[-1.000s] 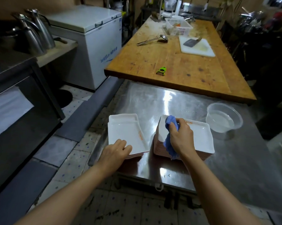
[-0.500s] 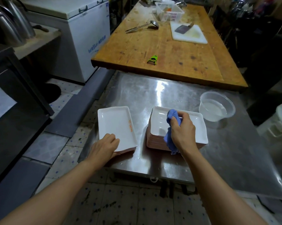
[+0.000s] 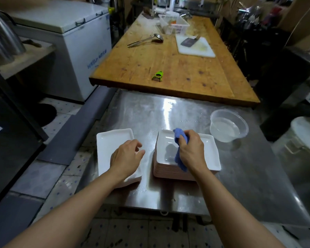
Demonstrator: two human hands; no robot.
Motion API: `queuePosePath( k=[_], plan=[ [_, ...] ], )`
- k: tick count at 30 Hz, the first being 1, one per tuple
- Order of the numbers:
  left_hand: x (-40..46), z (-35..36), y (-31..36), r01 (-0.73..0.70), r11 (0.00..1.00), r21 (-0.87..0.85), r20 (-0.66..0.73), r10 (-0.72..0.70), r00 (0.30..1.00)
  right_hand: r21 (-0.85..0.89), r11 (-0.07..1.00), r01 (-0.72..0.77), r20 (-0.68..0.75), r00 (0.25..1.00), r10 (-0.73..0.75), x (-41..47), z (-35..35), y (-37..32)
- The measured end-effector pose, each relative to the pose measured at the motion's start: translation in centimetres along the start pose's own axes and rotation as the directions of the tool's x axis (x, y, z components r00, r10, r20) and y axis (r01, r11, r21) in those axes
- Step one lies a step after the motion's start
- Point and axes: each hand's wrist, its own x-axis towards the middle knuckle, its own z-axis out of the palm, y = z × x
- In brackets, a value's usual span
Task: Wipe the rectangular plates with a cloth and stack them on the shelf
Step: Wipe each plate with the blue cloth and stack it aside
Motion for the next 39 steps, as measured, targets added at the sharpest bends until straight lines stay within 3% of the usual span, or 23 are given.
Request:
queuePosePath(
  k=[5,8,11,14,21,28,34,39],
  plan=[
    [2.1,0.8,2.6,0.133,0.979,-0.154,0.073,-0.123,0.990,-0.084,0.990,0.110,0.031,0.994,-0.108,3.6,2.6,0.0],
    [2.4,1.7,3.1,0.193,0.964,-0.184,0.134,-0.170,0.976,-0.313,0.935,0.167,0.106,0.984,-0.140,4.8,3.9,1.0],
    [2.5,2.4,3.5,0.231,0.952,-0.200,0.160,-0.201,0.966,-0.529,0.811,0.251,0.176,0.967,-0.184,4.8,4.2,1.5],
    [2.7,2.8,4.1,0.244,0.943,-0.227,0.179,-0.206,0.962,-0.492,0.785,0.377,0.318,0.917,-0.241,4.8,4.5,1.4],
    [2.6,2.6,4.5,0.284,0.913,-0.294,0.177,-0.240,0.955,-0.489,0.799,0.351,0.425,0.895,-0.133,3.7,3.5,2.5],
    [2.2,2.5,4.8,0.282,0.906,-0.316,0.176,-0.236,0.956,-0.366,0.825,0.430,0.624,0.771,-0.126,1.0,0.4,2.6],
    [2.2,2.7,5.5,0.319,0.922,-0.220,0.106,-0.302,0.947,-0.394,0.777,0.491,0.626,0.762,-0.164,-0.9,-0.3,3.0],
    [2.0,3.0,6.1,0.354,0.923,-0.153,0.087,-0.344,0.935,-0.497,0.739,0.455,0.525,0.836,-0.161,-1.7,-2.8,4.7]
  ],
)
